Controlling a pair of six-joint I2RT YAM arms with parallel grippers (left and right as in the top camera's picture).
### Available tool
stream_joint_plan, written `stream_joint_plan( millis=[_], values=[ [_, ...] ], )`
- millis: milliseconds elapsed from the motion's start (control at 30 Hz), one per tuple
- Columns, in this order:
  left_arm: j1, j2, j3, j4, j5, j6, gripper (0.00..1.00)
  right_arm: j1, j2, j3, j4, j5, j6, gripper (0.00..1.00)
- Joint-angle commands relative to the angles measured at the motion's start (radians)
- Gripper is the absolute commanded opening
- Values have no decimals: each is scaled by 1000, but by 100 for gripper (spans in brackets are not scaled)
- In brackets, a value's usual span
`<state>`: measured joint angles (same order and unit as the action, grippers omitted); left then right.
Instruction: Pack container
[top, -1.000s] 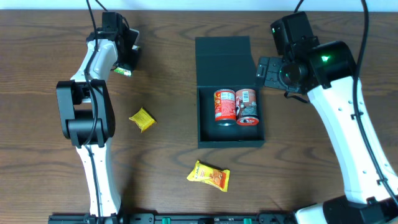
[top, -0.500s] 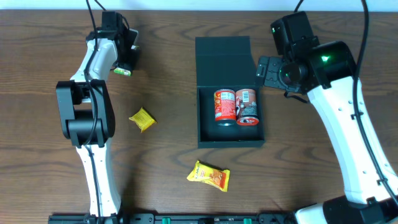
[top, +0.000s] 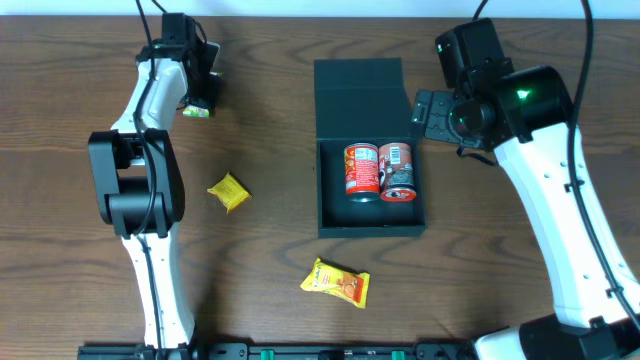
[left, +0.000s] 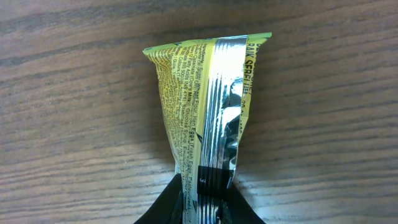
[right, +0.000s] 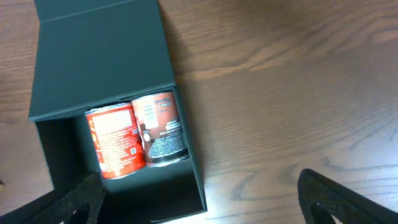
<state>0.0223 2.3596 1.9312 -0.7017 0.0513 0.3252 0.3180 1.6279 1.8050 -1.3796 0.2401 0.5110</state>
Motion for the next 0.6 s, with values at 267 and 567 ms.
stream_joint_plan(
  millis=[267,567],
  values=[
    [-5,-82,24,-47,-10,-16,17,-5,2,-1,18,26,-8,99],
    [-22,-156,24,-106,-10,-70,16,-5,2,-1,27,87,-6,99]
  ],
)
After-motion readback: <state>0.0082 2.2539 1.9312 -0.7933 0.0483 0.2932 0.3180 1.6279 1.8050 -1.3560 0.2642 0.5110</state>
